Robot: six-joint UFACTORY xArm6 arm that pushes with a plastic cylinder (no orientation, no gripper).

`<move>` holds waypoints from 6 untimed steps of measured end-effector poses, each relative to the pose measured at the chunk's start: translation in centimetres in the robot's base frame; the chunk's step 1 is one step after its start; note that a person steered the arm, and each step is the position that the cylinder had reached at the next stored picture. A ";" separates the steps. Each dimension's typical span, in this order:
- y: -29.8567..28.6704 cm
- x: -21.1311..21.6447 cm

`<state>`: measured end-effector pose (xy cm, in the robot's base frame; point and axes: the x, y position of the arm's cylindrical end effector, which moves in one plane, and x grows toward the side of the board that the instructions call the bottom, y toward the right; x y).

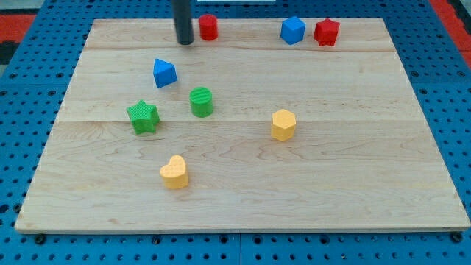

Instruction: Move the blue triangle to the top right of the green circle

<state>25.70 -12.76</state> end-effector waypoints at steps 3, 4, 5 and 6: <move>16.4 -5.0; 7.1 -2.7; -5.0 2.1; -5.9 7.3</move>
